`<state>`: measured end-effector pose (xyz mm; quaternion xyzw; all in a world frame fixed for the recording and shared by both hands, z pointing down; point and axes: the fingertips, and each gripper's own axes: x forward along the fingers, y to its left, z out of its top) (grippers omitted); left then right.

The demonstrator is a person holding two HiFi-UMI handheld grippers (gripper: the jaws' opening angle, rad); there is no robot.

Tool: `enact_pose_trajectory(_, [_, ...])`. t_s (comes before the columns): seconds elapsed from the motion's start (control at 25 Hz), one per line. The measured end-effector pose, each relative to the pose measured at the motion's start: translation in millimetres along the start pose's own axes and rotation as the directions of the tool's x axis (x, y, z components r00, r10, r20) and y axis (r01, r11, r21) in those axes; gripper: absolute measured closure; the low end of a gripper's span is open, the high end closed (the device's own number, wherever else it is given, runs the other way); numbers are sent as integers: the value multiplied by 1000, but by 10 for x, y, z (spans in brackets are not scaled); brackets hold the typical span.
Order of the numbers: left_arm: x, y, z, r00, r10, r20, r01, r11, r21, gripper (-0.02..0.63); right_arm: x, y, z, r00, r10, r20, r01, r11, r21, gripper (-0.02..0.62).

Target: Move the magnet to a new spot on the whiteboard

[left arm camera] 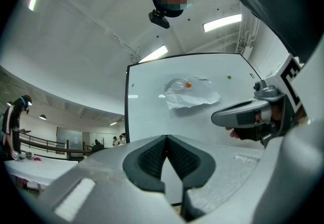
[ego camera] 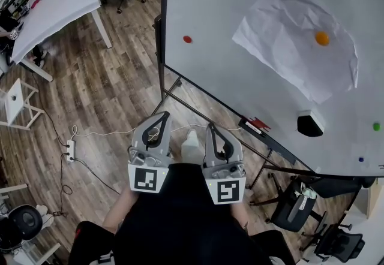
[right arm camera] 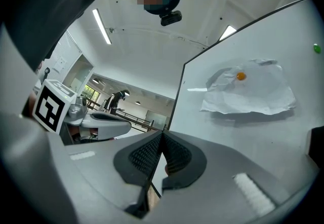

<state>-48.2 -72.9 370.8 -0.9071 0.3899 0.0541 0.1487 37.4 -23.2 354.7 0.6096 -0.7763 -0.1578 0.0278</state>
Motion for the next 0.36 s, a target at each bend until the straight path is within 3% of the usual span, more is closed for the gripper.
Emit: enact_pose_trajectory(0.36, [-59,102,-60,1000,18,-20,-18,1000,3,604,73,91,-11,1000,18,1,-18,1000,4,595])
